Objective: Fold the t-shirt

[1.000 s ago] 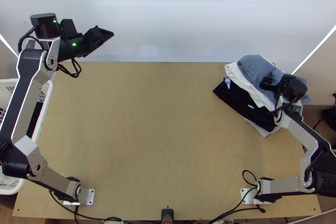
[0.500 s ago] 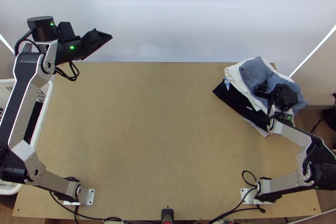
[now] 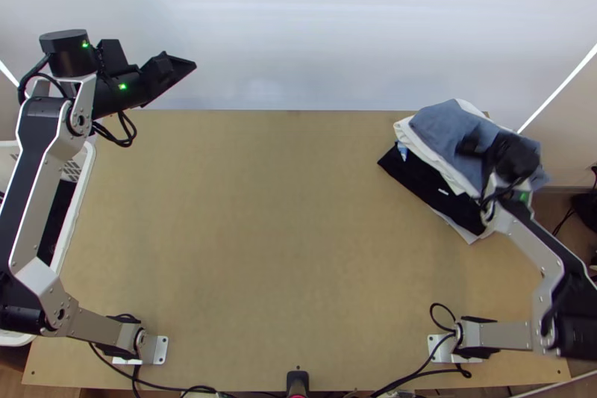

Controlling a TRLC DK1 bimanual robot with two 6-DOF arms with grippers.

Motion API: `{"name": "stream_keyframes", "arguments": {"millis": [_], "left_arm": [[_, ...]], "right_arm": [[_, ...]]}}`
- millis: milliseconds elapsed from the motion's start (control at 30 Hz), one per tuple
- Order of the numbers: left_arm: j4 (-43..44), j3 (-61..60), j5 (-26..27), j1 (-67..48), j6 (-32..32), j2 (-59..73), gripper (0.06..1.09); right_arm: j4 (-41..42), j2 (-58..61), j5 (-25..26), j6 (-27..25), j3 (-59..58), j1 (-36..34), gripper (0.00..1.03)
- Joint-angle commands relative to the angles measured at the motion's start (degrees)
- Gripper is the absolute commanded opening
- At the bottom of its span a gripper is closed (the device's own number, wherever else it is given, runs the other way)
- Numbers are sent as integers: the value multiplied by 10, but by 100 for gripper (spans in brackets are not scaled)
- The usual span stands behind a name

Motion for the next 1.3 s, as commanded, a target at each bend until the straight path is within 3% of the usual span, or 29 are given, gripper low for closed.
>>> {"name": "stream_keyframes", "arguments": {"millis": [0,267,467,733,1067,1167,1267], "left_arm": [[0,-6,0,4,-2,-10,105],[0,-8,0,10,-1,-15,105],[0,-4,0,13,-4,-16,105],[0,-14,0,20,-4,-17,105],[4,-45,-1,32,-7,-43,105],[6,-38,-1,47,-8,-52,105],[29,-36,-44,54,5,-72,105]], "right_arm": [[-40,-38,21,0,115,46,98],[-10,90,43,15,169,123,98],[17,217,44,37,180,105,98],[58,276,65,63,135,99,98],[92,297,81,71,102,118,98],[89,251,81,64,113,118,98],[48,152,82,40,139,117,98]]}}
